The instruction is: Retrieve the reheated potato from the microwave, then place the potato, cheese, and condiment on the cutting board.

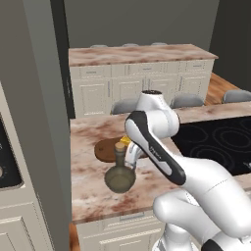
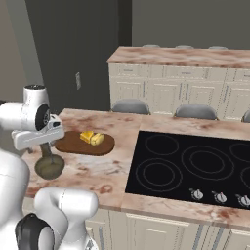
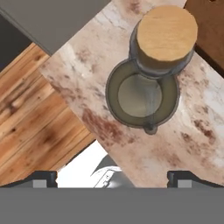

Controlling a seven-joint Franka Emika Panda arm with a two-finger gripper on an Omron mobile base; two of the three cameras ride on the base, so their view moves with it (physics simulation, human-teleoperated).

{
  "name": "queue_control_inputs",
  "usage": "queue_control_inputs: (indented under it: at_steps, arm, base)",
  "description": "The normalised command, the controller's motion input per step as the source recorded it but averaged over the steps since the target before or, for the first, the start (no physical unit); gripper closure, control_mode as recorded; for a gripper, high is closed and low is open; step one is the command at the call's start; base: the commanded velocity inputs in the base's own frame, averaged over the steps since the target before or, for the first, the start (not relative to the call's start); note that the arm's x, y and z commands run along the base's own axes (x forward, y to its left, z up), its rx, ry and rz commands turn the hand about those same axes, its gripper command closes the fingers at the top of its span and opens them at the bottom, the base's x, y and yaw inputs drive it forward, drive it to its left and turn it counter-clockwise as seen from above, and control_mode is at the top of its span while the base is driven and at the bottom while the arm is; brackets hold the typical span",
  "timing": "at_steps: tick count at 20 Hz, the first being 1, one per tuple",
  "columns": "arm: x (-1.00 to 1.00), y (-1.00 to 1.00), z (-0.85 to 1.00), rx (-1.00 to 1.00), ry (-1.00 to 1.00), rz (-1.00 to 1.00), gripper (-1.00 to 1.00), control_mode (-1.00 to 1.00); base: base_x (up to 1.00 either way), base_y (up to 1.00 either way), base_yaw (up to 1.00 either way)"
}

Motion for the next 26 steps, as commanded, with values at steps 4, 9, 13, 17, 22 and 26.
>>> queue_control_inputs:
  at_steps: [4, 9, 13, 17, 22, 26]
  arm:
    - [0.26, 0.06, -0.14, -0.01, 0.0, -0.08, -1.0, -1.0]
    - [0.18, 0.02, -0.18, 0.0, -0.03, -0.05, -1.0, -1.0]
    - [0.16, 0.0, -0.28, 0.0, -0.04, -0.05, -1.0, -1.0]
    - [0.18, 0.03, -0.3, 0.0, -0.04, -0.02, -1.0, -1.0]
    - [0.21, 0.09, -0.24, 0.0, -0.03, 0.0, -1.0, -1.0]
    - [0.28, 0.11, -0.17, 0.0, 0.0, -0.01, -1.0, -1.0]
  base:
    - [0.0, 0.0, 0.0]
    - [0.0, 0.0, 0.0]
    - [0.0, 0.0, 0.0]
    - [0.0, 0.0, 0.0]
    - [0.0, 0.0, 0.0]
    - [0.0, 0.0, 0.0]
